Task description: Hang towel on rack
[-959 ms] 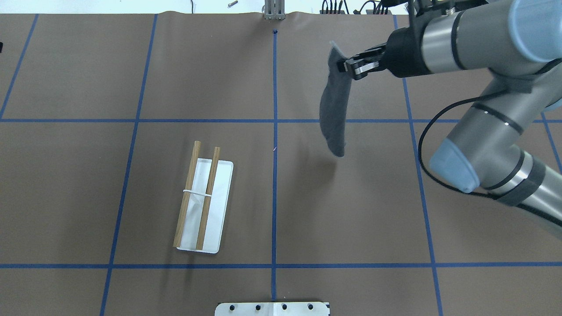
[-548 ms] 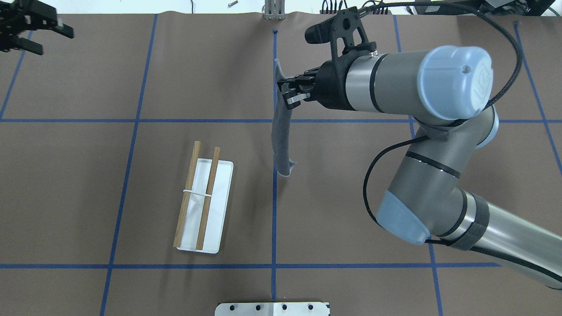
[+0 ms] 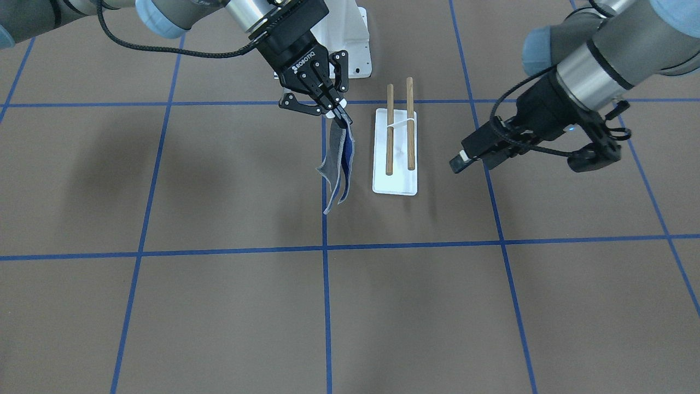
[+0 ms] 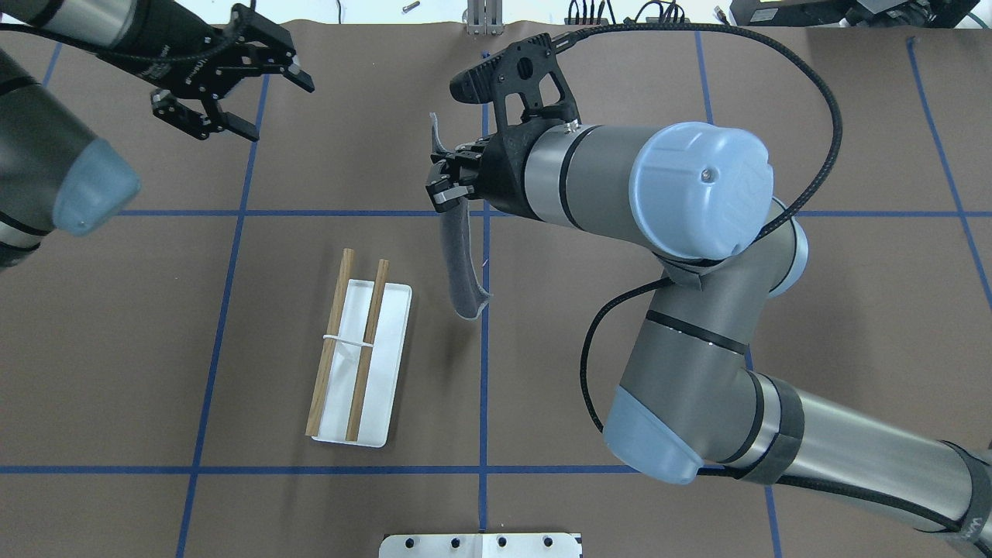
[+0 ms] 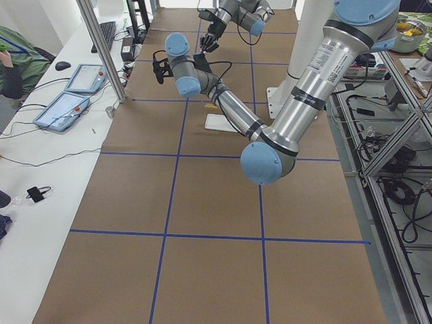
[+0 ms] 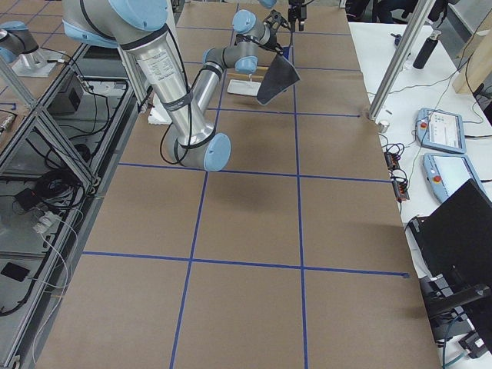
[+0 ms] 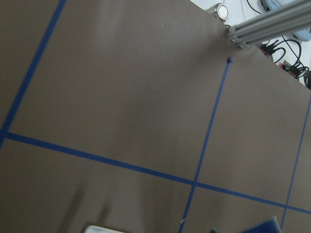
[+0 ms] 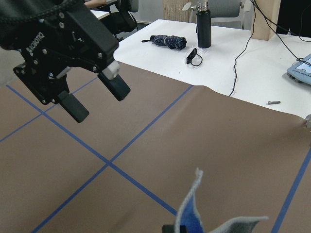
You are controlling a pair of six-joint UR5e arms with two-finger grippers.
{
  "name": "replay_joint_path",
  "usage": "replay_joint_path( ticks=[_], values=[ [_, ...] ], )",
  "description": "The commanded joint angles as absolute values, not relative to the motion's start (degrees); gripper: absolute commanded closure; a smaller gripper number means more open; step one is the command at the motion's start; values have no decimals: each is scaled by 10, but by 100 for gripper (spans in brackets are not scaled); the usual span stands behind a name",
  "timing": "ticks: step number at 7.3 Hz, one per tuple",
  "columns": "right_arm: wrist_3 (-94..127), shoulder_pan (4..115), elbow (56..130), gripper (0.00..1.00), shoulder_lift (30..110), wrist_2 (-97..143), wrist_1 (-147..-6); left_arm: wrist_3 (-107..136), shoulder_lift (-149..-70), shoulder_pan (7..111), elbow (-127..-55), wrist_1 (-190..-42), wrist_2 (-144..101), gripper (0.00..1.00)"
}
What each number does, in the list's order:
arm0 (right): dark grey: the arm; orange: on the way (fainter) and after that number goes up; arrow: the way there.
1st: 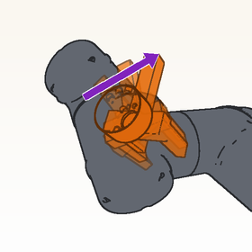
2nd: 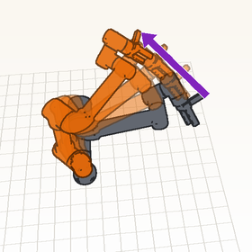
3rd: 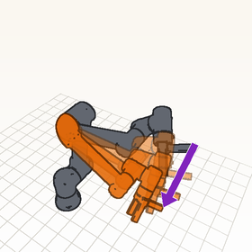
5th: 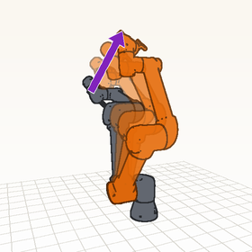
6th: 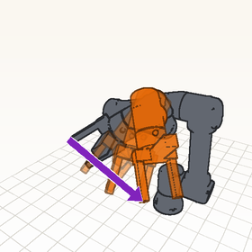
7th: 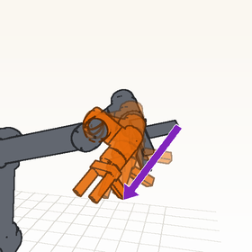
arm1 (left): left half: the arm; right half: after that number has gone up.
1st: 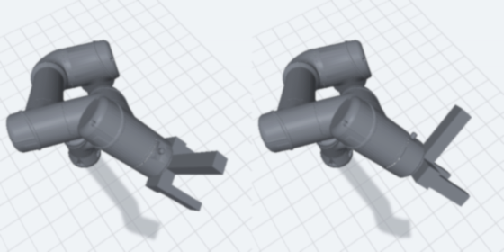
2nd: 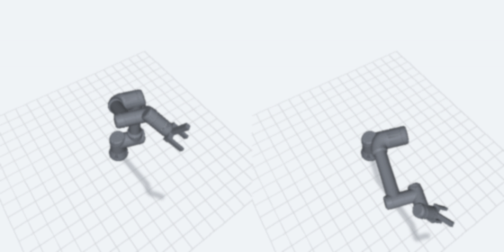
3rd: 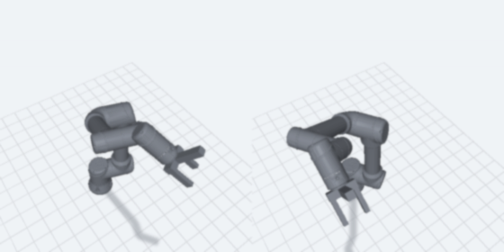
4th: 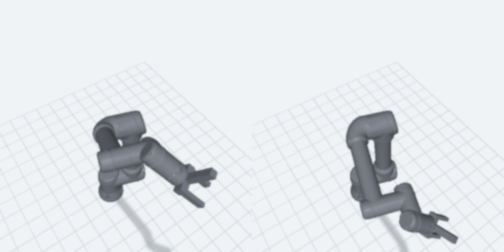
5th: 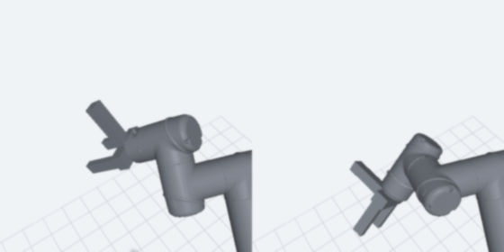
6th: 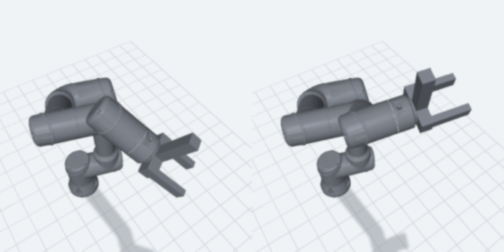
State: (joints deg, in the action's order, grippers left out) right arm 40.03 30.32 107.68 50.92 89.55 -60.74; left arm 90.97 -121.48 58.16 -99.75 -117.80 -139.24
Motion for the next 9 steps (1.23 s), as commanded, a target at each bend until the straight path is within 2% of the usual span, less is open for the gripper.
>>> replay_joint_path(
  ticks=[1, 2, 3, 8, 9],
  values=[
    [399, 276, 1069, 100, 502, 864, -609, 967, -1250, 540, -1002, -1179, -1379, 5],
    [399, 263, 1067, 100, 499, 842, -611, 978, -1258, 528, -1002, -1179, -1374, 19],
    [398, 252, 1066, 100, 499, 826, -611, 978, -1259, 526, -1003, -1180, -1370, 27],
    [399, 244, 1065, 100, 500, 824, -613, 976, -1259, 484, -1013, -1191, -1331, 30],
    [399, 244, 1065, 100, 500, 824, -612, 976, -1259, 476, -1014, -1191, -1324, 34]
  ],
)
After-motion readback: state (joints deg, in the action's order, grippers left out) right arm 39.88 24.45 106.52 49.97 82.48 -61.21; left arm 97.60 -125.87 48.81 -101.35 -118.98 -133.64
